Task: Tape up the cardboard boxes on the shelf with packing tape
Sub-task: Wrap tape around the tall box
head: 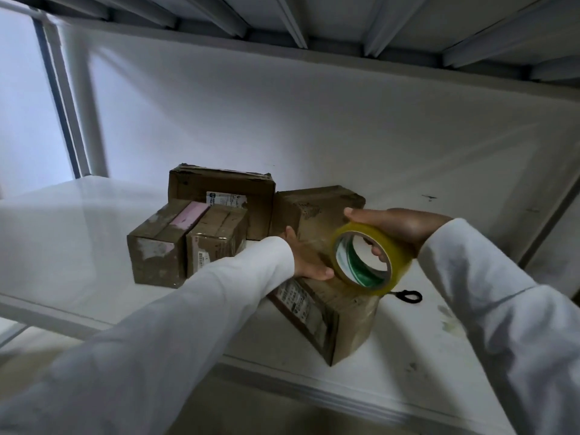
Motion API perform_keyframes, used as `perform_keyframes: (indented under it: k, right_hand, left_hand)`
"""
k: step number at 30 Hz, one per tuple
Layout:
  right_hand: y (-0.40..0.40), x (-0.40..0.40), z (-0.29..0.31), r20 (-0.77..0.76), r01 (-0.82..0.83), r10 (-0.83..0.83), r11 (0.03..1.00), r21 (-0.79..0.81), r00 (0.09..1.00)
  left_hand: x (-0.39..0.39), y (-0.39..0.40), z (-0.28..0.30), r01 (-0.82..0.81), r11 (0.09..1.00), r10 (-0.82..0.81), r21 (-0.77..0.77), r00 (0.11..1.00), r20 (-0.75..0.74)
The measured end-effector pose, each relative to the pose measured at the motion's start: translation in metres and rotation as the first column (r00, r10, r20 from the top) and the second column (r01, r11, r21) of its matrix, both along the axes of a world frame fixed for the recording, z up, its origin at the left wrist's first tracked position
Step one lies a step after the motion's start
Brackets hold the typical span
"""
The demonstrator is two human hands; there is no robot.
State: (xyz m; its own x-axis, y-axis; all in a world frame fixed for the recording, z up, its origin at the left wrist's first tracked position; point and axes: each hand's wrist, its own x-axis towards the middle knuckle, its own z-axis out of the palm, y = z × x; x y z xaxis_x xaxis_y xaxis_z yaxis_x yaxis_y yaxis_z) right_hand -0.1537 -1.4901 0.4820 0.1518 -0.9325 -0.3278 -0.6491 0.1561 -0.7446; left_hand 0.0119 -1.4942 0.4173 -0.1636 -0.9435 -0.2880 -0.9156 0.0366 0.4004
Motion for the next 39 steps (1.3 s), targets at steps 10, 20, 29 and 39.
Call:
perform_keyframes:
  k: [10,20,29,39]
  right_hand:
    - [0.008,-0.013,-0.01,0.093,0.237,-0.229,0.967,-0.091,0.969]
    - [-0.001,-0.016,-0.012,0.114,0.169,-0.16,0.983,-0.07,0.981]
    - [0.01,-0.026,-0.013,0.171,-0.079,0.083,0.996,-0.03,0.982]
    - [0.032,-0.062,-0.025,-0.269,0.133,-0.082,0.975,0.178,0.96]
  left_hand:
    - [-0.009,-0.03,-0.005,-0.171,0.984,0.174,0.044,0.981,-0.086]
    - [-0.042,-0.061,-0.022,-0.325,0.933,0.275,-0.154,0.921,-0.277]
    - [-0.034,-0.061,-0.024,-0.326,0.938,0.299,-0.115,0.932,-0.204]
    - [-0.034,-0.068,-0.03,-0.375,0.924,0.365,-0.081,0.924,-0.117]
